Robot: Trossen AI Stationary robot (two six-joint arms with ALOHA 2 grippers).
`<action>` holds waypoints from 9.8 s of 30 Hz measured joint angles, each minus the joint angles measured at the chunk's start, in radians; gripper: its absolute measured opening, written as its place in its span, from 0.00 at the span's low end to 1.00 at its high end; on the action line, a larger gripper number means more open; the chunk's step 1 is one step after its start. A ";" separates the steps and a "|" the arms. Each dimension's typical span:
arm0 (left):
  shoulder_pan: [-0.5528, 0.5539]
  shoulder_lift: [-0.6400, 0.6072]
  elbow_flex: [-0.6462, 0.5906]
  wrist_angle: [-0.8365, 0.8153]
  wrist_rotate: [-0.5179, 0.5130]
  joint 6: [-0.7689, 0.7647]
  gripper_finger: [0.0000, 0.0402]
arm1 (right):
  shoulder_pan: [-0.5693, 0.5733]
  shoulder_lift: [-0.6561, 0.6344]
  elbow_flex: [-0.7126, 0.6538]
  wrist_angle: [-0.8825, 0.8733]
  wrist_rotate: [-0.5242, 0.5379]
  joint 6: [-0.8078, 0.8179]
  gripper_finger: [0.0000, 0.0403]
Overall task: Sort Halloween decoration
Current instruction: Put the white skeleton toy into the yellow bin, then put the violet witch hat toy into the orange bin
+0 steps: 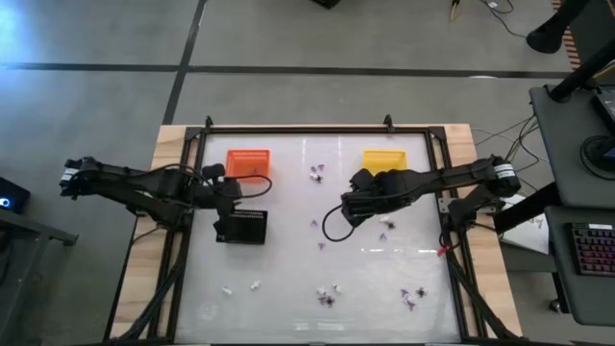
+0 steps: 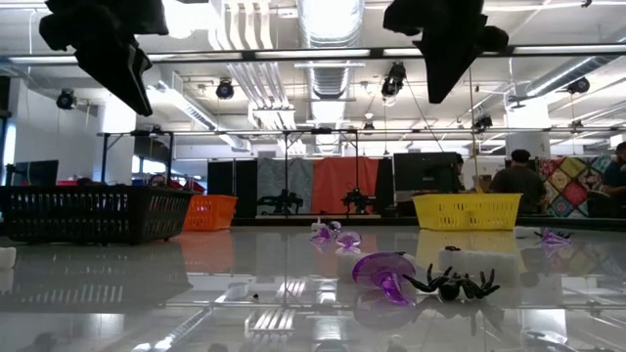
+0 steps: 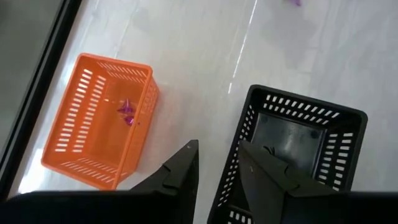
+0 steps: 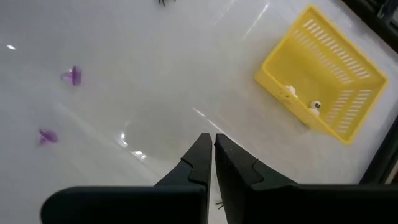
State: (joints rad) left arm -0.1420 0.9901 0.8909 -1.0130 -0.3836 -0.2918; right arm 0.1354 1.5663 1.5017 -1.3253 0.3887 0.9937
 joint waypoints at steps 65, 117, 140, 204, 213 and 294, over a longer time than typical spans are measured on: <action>0.002 0.003 -0.002 0.002 0.001 0.037 0.24 | -0.012 0.072 0.000 0.112 0.060 -0.183 0.03; 0.002 0.003 -0.002 0.002 0.001 0.010 0.24 | -0.014 0.072 -0.002 0.167 0.057 -0.158 0.25; 0.001 0.003 -0.002 0.001 0.009 0.013 0.24 | -0.017 0.072 -0.002 0.295 0.057 -0.194 0.24; 0.002 0.001 -0.002 -0.053 0.061 0.014 0.24 | -0.169 0.072 -0.526 0.343 -0.410 -0.698 0.24; 0.002 0.000 -0.002 -0.052 0.061 0.014 0.24 | -0.201 0.067 -0.570 0.399 -0.420 -0.666 0.23; 0.002 0.000 -0.002 -0.129 0.062 -0.087 0.24 | -0.759 0.072 -0.192 0.177 -0.223 -0.819 0.25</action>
State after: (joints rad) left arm -0.1405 0.9905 0.8890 -1.1416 -0.3218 -0.3790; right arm -0.6235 1.6382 1.3101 -1.1479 0.1654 0.1743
